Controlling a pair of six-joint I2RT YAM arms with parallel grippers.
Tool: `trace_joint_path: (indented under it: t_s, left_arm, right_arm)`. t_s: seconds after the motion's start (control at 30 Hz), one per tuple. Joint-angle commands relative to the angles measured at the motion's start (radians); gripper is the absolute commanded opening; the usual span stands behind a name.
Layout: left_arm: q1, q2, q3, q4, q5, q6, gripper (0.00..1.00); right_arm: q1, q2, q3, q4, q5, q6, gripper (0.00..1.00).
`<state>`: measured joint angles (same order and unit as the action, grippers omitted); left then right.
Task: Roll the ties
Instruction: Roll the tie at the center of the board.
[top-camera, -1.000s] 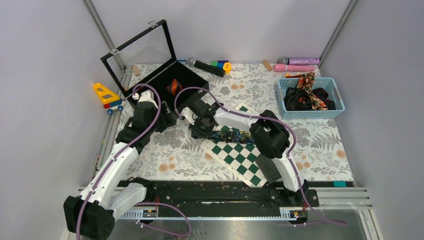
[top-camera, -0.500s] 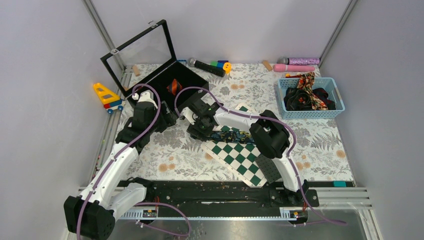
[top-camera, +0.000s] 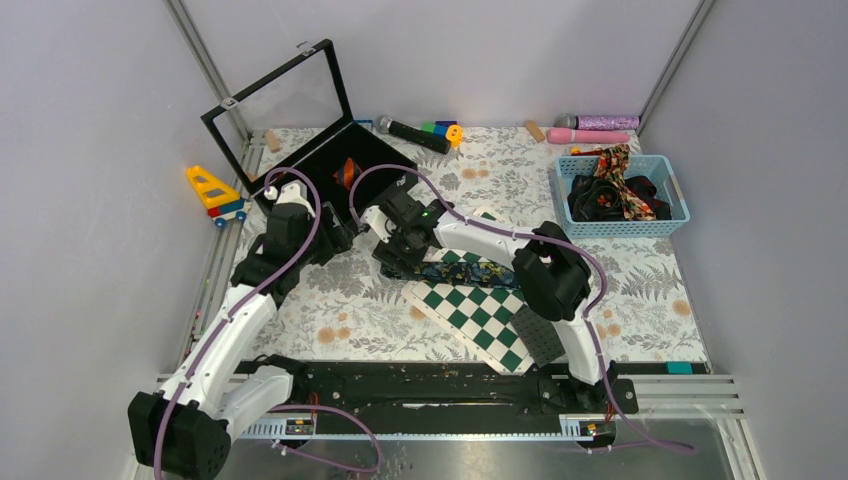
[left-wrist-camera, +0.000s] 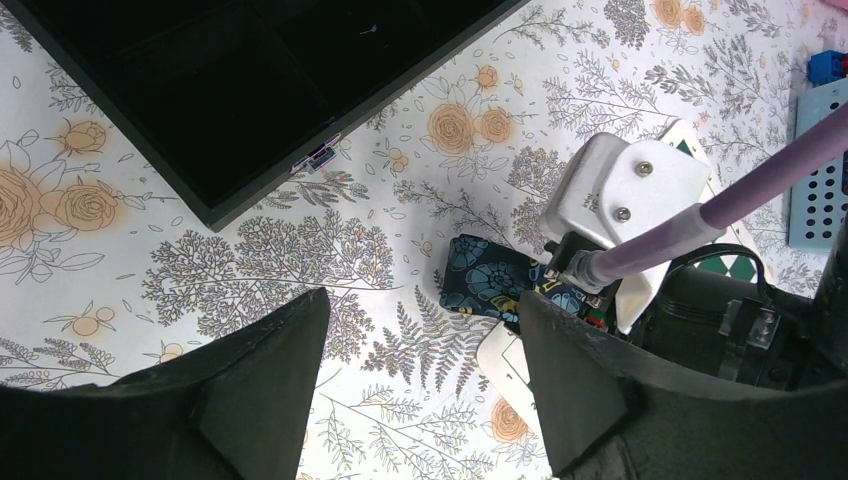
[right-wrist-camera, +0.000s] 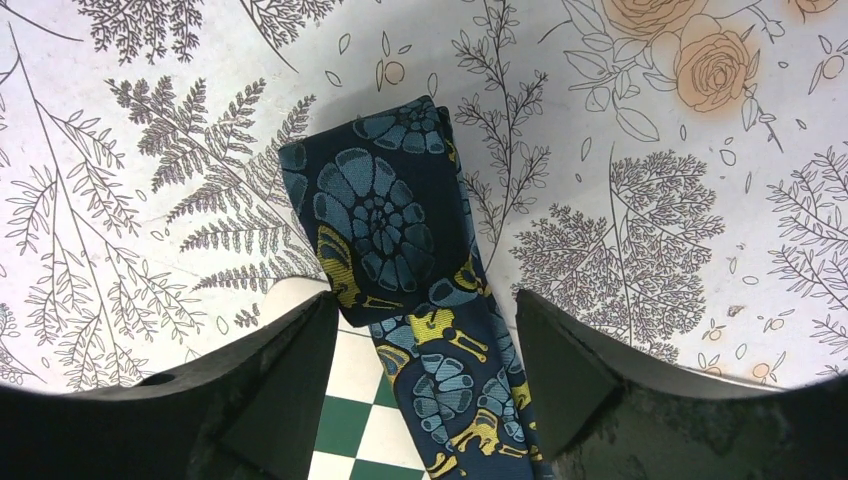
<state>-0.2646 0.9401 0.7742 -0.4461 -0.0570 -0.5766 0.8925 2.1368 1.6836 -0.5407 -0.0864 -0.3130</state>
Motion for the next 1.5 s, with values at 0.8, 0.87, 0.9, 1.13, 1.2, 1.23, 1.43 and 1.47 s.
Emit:
trace_joint_path:
  t_s: [0.8,0.87,0.9,1.13,1.2,1.23,1.43,1.47]
  left_arm:
    - [0.016,0.007,-0.021,0.066,0.038,-0.012,0.71]
    - [0.017,0.008,-0.023,0.067,0.04,-0.013,0.71]
    - [0.017,0.009,-0.023,0.067,0.041,-0.014,0.71]
    - [0.019,0.016,-0.019,0.07,0.048,-0.015,0.71]
    - [0.019,0.016,-0.021,0.07,0.048,-0.014,0.71]
    - [0.019,0.014,-0.022,0.07,0.049,-0.013,0.71]
    - [0.023,0.009,-0.026,0.072,0.052,-0.015,0.71]
    - [0.024,0.011,-0.025,0.072,0.052,-0.014,0.71]
  right_arm:
    - [0.008,0.045,-0.013,-0.014,-0.022,0.023,0.61]
    - [0.008,0.044,-0.012,-0.013,-0.024,0.023,0.56]
    - [0.008,0.045,-0.012,-0.014,-0.024,0.024,0.53]
    - [0.008,0.043,-0.012,-0.014,-0.024,0.029,0.39]
    - [0.008,0.042,-0.012,-0.014,-0.025,0.031,0.38]
    - [0.008,0.04,-0.011,-0.013,-0.026,0.032,0.38]
    - [0.008,0.009,-0.02,-0.014,-0.049,0.038,0.55]
    - [0.008,-0.003,-0.023,-0.012,-0.055,0.04,0.59]
